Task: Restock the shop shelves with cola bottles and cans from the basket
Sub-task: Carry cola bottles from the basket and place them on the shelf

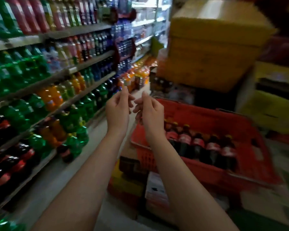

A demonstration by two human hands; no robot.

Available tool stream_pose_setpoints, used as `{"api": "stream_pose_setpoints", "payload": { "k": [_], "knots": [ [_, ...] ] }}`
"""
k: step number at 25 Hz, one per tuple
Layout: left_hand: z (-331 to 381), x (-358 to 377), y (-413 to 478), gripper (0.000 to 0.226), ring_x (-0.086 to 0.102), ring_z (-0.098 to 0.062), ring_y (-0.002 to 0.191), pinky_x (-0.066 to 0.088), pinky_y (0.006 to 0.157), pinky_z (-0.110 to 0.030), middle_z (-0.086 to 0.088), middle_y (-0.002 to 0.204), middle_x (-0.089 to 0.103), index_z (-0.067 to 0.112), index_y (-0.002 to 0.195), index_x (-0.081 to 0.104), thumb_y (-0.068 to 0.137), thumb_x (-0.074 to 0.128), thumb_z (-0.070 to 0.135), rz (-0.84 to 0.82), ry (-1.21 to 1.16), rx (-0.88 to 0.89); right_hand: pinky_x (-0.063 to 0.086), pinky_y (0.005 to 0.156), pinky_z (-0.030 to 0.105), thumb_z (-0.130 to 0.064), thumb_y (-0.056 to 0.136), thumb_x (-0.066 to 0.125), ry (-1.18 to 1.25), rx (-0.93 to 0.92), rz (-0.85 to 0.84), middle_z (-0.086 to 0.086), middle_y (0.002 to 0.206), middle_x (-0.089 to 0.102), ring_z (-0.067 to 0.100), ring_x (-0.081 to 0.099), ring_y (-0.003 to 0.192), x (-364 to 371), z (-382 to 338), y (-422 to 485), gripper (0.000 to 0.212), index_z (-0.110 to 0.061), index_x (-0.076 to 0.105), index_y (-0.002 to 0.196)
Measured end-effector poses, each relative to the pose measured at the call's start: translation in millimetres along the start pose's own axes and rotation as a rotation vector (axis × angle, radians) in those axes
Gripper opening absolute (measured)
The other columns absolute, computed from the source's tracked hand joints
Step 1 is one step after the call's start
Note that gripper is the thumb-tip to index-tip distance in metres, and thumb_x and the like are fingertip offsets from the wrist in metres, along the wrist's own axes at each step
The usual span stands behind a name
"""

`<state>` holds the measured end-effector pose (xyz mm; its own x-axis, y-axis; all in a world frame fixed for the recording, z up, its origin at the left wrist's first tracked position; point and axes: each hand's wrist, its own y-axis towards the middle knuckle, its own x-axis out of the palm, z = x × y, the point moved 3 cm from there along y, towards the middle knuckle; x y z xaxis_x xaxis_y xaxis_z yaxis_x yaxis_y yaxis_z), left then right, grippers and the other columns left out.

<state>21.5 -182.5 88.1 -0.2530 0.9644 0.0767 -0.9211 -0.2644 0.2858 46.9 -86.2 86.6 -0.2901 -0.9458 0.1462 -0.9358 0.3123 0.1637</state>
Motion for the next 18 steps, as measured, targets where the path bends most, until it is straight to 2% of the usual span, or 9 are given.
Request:
{"api": "stream_pose_setpoints", "payload": {
  "k": [3,6,8,10,12,14,18],
  "knots": [
    [3.9,63.2,-36.8,0.046,0.048,-0.012,0.051,0.039,0.053,-0.029,-0.005,0.057,0.053,0.014,0.063,0.06,0.096,0.047,0.042,-0.168,0.013,-0.008,0.042,0.049,0.027,-0.039,0.098,0.048,-0.047,-0.005,0.176,0.008,0.06,0.06,0.016,0.054,0.05,-78.9,-7.8,-8.5,0.043,-0.014,0.065,0.068],
    [9.6,114.6,-65.1,0.046,0.042,-0.001,0.041,0.033,0.044,-0.014,0.003,0.051,0.047,0.014,0.061,0.059,0.098,0.047,0.039,-0.245,0.044,0.025,0.04,0.05,0.029,-0.042,0.098,0.045,-0.098,0.035,0.305,0.007,0.06,0.061,0.016,0.053,0.048,-149.8,-7.5,-8.6,0.046,-0.014,0.065,0.067],
    [6.7,142.0,-72.1,0.046,0.04,-0.002,0.041,0.032,0.043,-0.015,0.002,0.051,0.047,0.012,0.062,0.059,0.098,0.047,0.039,-0.304,0.033,0.015,0.042,0.052,0.031,-0.043,0.099,0.043,-0.142,0.071,0.358,0.003,0.058,0.062,0.014,0.054,0.048,-186.2,-6.5,-5.1,0.049,-0.012,0.066,0.069],
    [-3.9,174.0,-73.2,0.047,0.048,-0.009,0.049,0.037,0.05,-0.021,-0.001,0.055,0.052,0.012,0.062,0.061,0.097,0.047,0.042,-0.409,0.047,-0.041,0.043,0.052,0.031,-0.044,0.099,0.041,-0.169,0.122,0.407,0.001,0.057,0.063,0.014,0.055,0.049,-221.9,-1.8,3.8,0.05,-0.012,0.066,0.07],
    [-20.1,208.2,-71.8,0.049,0.054,-0.014,0.059,0.042,0.06,-0.028,-0.002,0.061,0.058,0.014,0.061,0.063,0.096,0.048,0.044,-0.556,0.097,-0.11,0.042,0.05,0.029,-0.046,0.1,0.038,-0.203,0.216,0.411,0.002,0.059,0.064,0.015,0.055,0.049,-251.9,6.0,18.4,0.052,-0.012,0.067,0.072],
    [-36.2,240.6,-71.5,0.049,0.056,-0.012,0.061,0.043,0.065,-0.027,-0.001,0.062,0.06,0.012,0.061,0.063,0.096,0.049,0.045,-0.655,0.125,-0.157,0.041,0.05,0.029,-0.047,0.1,0.035,-0.226,0.327,0.366,0.005,0.065,0.065,0.017,0.055,0.052,-275.1,16.4,37.2,0.054,-0.009,0.068,0.078],
    [-66.3,283.5,-70.5,0.048,0.057,-0.01,0.062,0.043,0.063,-0.023,-0.001,0.066,0.063,0.01,0.067,0.065,0.095,0.05,0.045,-0.657,0.153,-0.263,0.04,0.051,0.027,-0.048,0.1,0.032,-0.226,0.447,0.314,0.006,0.069,0.066,0.017,0.056,0.054,-302.4,40.5,67.7,0.057,-0.006,0.069,0.088]
  ]
}}
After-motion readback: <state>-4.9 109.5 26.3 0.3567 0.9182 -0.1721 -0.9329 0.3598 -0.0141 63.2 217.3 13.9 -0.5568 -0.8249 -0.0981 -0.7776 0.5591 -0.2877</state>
